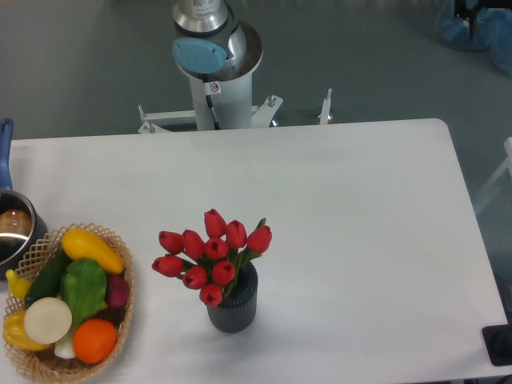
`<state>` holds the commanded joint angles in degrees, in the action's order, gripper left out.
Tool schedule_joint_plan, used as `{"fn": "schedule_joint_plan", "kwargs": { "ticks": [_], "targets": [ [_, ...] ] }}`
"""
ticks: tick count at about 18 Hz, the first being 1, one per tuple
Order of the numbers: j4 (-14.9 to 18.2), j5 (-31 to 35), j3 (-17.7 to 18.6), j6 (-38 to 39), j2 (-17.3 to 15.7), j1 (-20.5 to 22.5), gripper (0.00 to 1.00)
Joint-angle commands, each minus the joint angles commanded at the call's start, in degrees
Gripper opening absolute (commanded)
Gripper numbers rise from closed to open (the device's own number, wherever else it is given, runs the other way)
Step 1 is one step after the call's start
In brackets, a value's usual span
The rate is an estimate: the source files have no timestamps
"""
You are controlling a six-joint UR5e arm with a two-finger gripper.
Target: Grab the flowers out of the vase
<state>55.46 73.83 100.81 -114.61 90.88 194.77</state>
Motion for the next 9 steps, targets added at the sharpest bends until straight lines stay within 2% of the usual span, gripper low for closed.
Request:
{"fn": "schedule_joint_plan", "kwargs": {
  "ticks": [9],
  "targets": [
    [-0.4, 0.1, 0.9, 0.4, 0.0, -0.8, 1.0]
  ]
}}
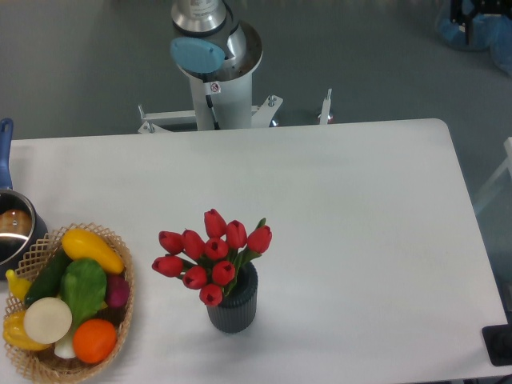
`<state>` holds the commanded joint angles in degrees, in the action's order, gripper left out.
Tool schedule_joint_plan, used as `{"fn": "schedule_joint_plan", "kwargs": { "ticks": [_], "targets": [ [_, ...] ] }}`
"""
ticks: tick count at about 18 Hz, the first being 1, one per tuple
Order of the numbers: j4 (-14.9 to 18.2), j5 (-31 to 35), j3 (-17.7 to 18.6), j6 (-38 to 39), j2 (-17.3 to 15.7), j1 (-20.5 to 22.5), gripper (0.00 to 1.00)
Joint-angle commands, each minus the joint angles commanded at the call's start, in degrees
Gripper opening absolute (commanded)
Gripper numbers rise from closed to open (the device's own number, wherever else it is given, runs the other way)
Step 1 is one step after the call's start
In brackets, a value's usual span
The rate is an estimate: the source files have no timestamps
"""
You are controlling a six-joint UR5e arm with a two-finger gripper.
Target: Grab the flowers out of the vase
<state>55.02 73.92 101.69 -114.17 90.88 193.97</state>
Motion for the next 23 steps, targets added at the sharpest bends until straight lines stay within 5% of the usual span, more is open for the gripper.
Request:
{"fn": "schedule_joint_plan", "kwargs": {
  "ticks": [15, 23],
  "targets": [
    [0.3, -3.0, 2.7, 0.1, 1.0, 1.4, 1.0],
    [0.6, -2.0, 4.7, 4.5, 1.0, -2.2, 1.0]
  ]
}}
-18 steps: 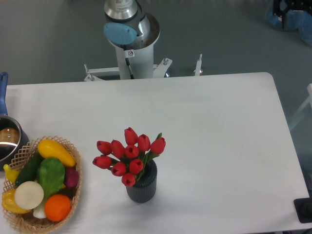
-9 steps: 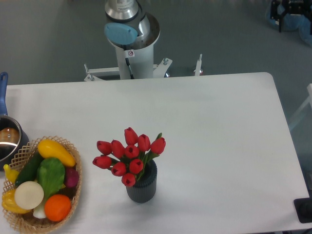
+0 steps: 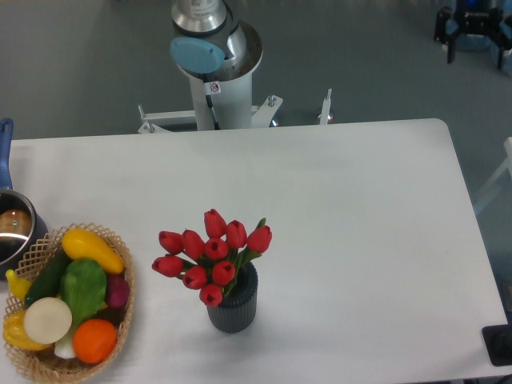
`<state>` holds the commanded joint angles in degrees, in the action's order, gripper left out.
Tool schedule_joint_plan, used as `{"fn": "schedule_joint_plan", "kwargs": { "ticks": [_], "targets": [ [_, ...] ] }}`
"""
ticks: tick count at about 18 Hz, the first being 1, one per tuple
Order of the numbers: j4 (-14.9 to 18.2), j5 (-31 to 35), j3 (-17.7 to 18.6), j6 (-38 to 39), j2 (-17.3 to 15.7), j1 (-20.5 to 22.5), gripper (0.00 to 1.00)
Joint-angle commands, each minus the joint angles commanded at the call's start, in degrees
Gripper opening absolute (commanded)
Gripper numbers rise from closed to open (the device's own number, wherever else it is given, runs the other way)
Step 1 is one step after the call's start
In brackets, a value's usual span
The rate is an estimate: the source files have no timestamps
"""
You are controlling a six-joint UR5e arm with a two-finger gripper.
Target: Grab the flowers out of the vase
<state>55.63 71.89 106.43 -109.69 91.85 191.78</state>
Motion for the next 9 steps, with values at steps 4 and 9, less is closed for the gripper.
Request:
{"fn": "schedule_joint_plan", "kwargs": {
  "ticks": [4, 9],
  "targets": [
    [0.1, -0.3, 0.1, 0.4, 0.0, -0.1, 1.0],
    [0.0, -0.3, 0.5, 2.0, 0.9, -1.3, 1.0]
  ]
}}
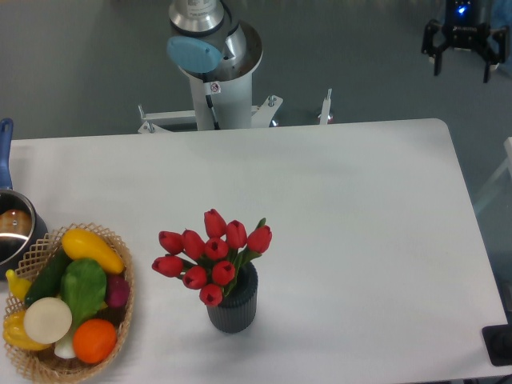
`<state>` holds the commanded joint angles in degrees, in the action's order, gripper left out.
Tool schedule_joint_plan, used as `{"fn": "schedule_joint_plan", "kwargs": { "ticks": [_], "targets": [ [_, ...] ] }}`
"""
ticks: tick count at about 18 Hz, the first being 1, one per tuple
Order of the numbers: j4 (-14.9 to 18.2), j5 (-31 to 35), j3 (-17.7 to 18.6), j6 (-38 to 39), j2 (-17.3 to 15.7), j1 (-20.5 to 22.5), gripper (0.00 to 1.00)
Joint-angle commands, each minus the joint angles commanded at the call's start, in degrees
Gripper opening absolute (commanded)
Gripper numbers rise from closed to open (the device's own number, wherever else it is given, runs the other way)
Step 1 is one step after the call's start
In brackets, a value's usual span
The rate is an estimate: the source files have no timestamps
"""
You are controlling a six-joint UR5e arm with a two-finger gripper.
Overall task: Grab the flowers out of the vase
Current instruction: 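Move the open gripper down toward the red tulips in the vase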
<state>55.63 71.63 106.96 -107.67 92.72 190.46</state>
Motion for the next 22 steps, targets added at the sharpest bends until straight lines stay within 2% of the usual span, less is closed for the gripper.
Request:
{"fn": "schedule_joint_plan", "kwargs": {
  "ticks": [4, 7, 13, 19, 22],
  "targets": [
    [-0.3, -1.7, 0.9, 0.4, 1.2, -1.3, 1.0],
    [-0.2, -3.4, 2.6, 1.1, 0.8, -3.0, 1.0],
    [-0.1, -11.0, 4.4, 8.6, -0.2, -6.7, 1.0],
    [0.2, -28.1, 5.8, 9.6, 0.7, -9.0, 1.0],
    [0.0, -33.3, 5.7, 16.1, 2.2, -12.6, 1.0]
  ]
}}
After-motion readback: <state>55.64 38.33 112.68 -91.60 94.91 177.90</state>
